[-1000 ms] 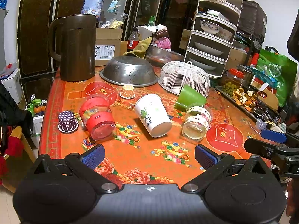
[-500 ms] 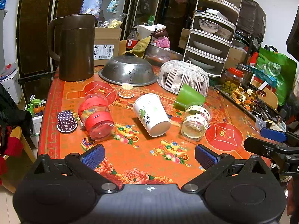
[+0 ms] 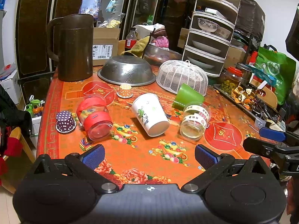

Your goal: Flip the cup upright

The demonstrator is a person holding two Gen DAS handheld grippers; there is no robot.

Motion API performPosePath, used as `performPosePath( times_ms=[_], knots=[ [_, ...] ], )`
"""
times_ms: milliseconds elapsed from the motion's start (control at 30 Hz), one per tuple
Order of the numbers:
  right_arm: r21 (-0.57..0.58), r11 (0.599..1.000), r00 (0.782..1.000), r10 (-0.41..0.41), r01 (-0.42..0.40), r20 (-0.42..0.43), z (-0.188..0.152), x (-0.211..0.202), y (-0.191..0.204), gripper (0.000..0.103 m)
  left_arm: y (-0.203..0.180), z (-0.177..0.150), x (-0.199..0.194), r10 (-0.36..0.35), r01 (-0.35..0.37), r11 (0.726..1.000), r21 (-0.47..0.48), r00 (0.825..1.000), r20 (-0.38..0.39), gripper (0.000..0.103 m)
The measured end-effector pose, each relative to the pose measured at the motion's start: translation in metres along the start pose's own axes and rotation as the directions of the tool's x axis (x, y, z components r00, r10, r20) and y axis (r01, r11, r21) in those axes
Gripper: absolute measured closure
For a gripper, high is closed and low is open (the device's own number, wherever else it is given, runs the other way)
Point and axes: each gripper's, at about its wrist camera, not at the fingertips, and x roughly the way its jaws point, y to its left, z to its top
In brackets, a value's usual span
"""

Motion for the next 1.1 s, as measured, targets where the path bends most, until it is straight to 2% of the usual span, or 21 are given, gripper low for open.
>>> performPosePath(
  times_ms=[900, 967, 1033, 1100],
  knots=[
    [0.006, 1.000, 1.000, 0.025, -0.025, -0.010, 0.003, 0.004, -0.005, 0.001, -0.001, 0.001, 0.002, -0.001, 0.001, 1.000, 0.007, 1.000, -0.002, 0.000],
    [-0.035, 0.998, 0.998, 0.056, -0.057, -0.012, 0.009, 0.010, -0.009, 0.001, -0.001, 0.000, 0.002, -0.004, 0.004, 1.000, 0.013, 1.000, -0.003, 0.000],
    [-0.127, 0.988, 0.996, 0.088, -0.090, -0.025, 0.026, 0.021, -0.019, 0.001, 0.000, 0.000, 0.003, -0.003, 0.003, 1.000, 0.015, 1.000, 0.002, 0.000],
    [-0.213, 0.977, 0.999, 0.019, -0.027, -0.041, 0.053, 0.042, -0.032, 0.001, 0.003, 0.001, 0.003, -0.006, 0.006, 1.000, 0.004, 1.000, 0.009, 0.000]
  ],
)
